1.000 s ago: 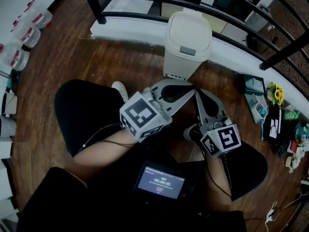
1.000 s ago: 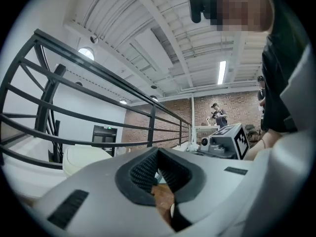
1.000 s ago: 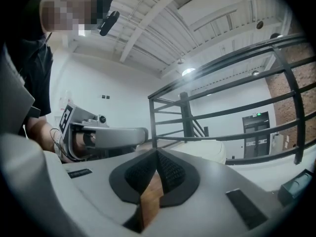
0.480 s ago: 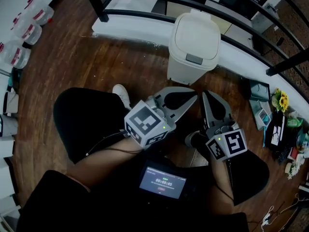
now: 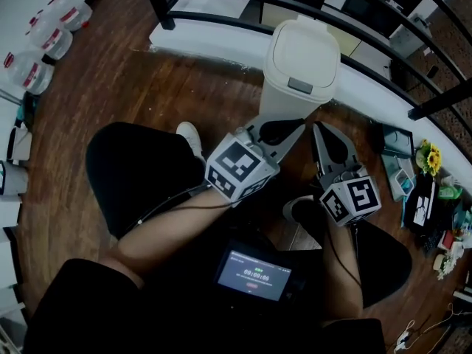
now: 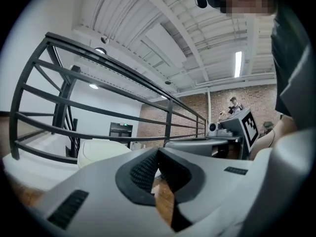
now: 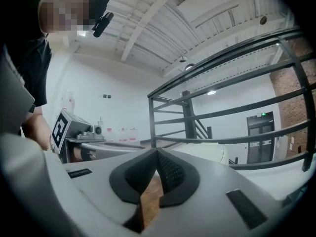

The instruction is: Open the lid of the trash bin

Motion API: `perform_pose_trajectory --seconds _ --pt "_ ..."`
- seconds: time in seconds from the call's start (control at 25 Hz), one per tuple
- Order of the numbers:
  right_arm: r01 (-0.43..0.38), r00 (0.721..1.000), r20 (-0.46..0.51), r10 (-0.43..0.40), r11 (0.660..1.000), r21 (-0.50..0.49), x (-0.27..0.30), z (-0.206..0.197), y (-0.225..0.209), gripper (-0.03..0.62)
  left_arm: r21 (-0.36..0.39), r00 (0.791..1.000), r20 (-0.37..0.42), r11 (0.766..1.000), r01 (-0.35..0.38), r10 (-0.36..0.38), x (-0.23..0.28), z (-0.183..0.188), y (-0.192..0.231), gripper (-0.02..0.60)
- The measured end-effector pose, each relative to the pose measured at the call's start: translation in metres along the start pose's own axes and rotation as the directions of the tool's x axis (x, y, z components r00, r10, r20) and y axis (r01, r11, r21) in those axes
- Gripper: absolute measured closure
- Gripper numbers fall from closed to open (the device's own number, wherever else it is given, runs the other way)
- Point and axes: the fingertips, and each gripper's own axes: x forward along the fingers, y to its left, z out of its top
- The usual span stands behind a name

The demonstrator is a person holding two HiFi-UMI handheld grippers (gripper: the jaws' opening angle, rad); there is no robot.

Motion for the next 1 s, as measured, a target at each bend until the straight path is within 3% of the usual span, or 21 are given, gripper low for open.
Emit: perform_pose_trajectory --seconds 0.2,0.56,0.76,1.0 --pt "0.004 1.0 0.015 -0.004 1.0 0.001 -0.004 -0.004 0.002 0.588 -0.002 0.998 0.006 0.998 -0.062 0.062 -0.005 -0.009 0.011 0.56" --pt "0.008 0.999 0.036 -0.007 1.0 -0.01 0.02 -0.022 -0.016 0.588 0.021 0.997 0.064 0.999 -0.045 0.044 0.022 -0.041 0.031 0.558" --pt "0.004 1.0 0.027 -0.003 1.0 -0.022 0.046 -0.05 -0.029 0.588 -0.014 0.995 0.067 0.998 -0.069 0.07 0.034 -0.07 0.058 0.56" --pt "0.038 0.999 -0.016 -0.037 0.998 0.042 0.073 -0.107 -0.049 0.588 -0.089 0.99 0.009 0.986 -0.141 0.143 0.042 -0.13 0.097 0.56"
